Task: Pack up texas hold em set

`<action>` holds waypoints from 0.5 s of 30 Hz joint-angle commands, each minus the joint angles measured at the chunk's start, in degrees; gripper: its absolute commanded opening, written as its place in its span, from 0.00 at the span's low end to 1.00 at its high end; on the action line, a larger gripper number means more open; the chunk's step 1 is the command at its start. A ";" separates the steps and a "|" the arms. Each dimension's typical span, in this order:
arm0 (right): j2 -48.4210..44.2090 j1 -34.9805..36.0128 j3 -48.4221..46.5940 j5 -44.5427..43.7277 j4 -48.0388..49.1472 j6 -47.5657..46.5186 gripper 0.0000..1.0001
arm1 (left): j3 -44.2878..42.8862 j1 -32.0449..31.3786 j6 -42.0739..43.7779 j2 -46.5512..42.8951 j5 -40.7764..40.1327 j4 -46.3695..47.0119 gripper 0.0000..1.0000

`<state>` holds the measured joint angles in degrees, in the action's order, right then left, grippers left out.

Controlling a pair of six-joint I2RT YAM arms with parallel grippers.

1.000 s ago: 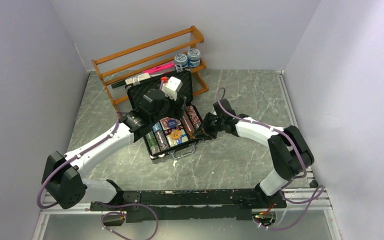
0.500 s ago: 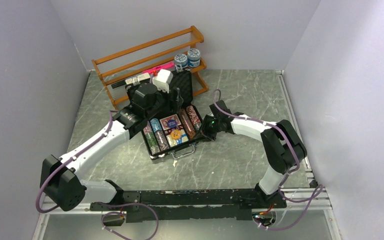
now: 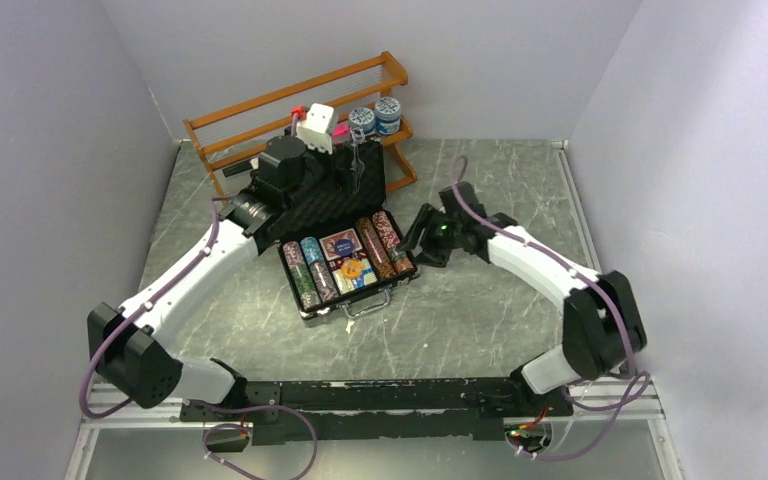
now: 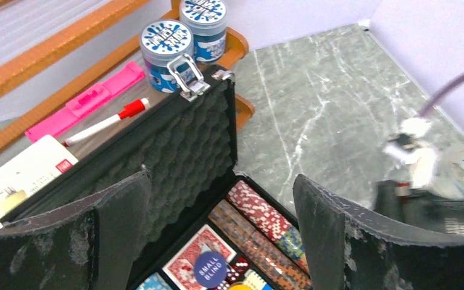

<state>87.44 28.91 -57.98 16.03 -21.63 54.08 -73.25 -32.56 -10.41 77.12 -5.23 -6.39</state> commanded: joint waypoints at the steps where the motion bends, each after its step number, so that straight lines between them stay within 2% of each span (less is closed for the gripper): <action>1: -8.84 -5.55 -1.95 -8.28 -11.70 -3.02 0.60 | -5.55 0.96 6.12 3.82 -2.17 -2.16 0.93; 5: -15.04 -9.33 -3.64 -20.07 -22.02 -5.69 0.76 | -8.91 1.79 10.74 7.85 -4.53 -5.60 0.96; 7: -17.01 -10.28 -4.45 -23.17 -24.53 -7.02 0.80 | -10.25 2.64 12.70 9.61 -5.26 -6.80 0.97; 15: -18.69 -11.92 -4.17 -22.12 -26.80 -5.91 0.81 | -15.34 5.93 13.37 15.98 -0.78 -11.99 0.97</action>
<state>69.52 17.43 -61.43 -4.54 -45.56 48.42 -85.36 -27.81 0.89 91.96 -8.10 -15.94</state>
